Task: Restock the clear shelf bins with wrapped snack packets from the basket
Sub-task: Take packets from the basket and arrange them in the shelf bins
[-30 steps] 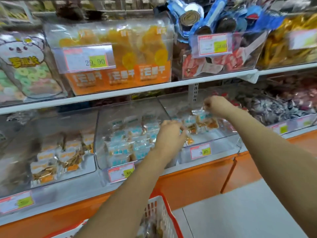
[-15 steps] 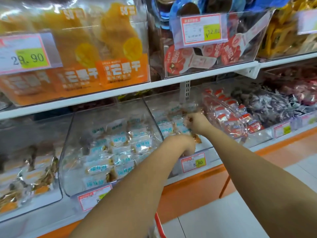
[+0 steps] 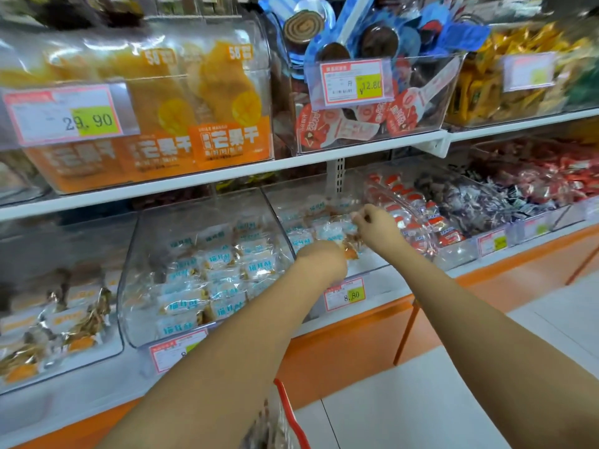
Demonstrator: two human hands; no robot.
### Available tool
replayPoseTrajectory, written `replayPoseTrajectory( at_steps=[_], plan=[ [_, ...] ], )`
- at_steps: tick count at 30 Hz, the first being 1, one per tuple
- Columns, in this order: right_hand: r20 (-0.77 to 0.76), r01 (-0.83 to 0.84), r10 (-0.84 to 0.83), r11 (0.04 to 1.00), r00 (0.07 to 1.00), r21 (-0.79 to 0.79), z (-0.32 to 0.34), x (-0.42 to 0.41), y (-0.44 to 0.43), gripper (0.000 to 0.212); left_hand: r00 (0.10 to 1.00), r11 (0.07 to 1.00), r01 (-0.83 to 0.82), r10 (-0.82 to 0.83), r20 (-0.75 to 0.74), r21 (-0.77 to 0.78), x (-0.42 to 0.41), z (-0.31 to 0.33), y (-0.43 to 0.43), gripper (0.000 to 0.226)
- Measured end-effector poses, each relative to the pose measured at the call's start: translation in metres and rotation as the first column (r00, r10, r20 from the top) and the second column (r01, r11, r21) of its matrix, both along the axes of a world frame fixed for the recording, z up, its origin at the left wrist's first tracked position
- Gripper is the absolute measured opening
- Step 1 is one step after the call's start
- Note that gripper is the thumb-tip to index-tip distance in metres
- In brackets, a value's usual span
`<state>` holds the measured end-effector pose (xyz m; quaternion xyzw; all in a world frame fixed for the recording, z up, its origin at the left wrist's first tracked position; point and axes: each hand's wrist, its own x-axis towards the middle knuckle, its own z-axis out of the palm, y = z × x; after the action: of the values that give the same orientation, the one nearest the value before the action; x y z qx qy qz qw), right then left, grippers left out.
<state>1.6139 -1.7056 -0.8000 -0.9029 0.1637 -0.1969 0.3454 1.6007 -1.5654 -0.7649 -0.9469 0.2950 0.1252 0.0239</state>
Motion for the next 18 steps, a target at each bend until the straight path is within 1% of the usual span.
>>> replayPoseTrajectory(
  at_steps=[2,4,6,8,11,14,16,18],
  plan=[
    [0.014,-0.02,0.021,0.999,1.0,-0.049,0.009,-0.023,0.005,0.034,0.992,0.976,0.019,0.008,0.123,-0.218,-0.017,0.005,0.014,0.018],
    [-0.01,-0.096,0.096,0.985,0.995,-0.146,0.015,-0.047,0.018,0.043,0.981,0.903,0.019,0.067,0.184,-0.428,-0.035,0.004,0.038,0.033],
    [-0.08,-0.217,0.203,0.943,0.976,-0.253,0.016,-0.071,0.039,0.048,0.979,0.83,-0.013,0.124,0.161,-0.558,-0.053,-0.003,0.071,0.043],
    [-0.188,-0.372,0.329,0.883,0.926,-0.286,0.01,-0.092,0.062,0.049,0.979,0.78,-0.104,0.191,0.077,-0.617,-0.071,-0.017,0.108,0.044],
    [-0.359,-0.567,0.469,0.787,0.807,-0.244,-0.005,-0.116,0.102,0.049,0.956,0.737,-0.256,0.288,-0.052,-0.626,-0.1,-0.053,0.164,0.048],
    [-0.553,-0.717,0.511,0.649,0.658,-0.254,-0.034,-0.134,0.146,0.042,0.896,0.737,-0.442,0.38,-0.228,-0.511,-0.131,-0.1,0.216,0.044],
    [-0.698,-0.814,0.502,0.543,0.51,-0.205,-0.06,-0.149,0.172,0.033,0.838,0.74,-0.538,0.417,-0.352,-0.403,-0.149,-0.132,0.244,0.035],
    [-0.768,-0.885,0.539,0.459,0.345,-0.075,-0.084,-0.169,0.192,0.033,0.795,0.77,-0.569,0.423,-0.435,-0.289,-0.166,-0.155,0.264,0.026]
  ],
)
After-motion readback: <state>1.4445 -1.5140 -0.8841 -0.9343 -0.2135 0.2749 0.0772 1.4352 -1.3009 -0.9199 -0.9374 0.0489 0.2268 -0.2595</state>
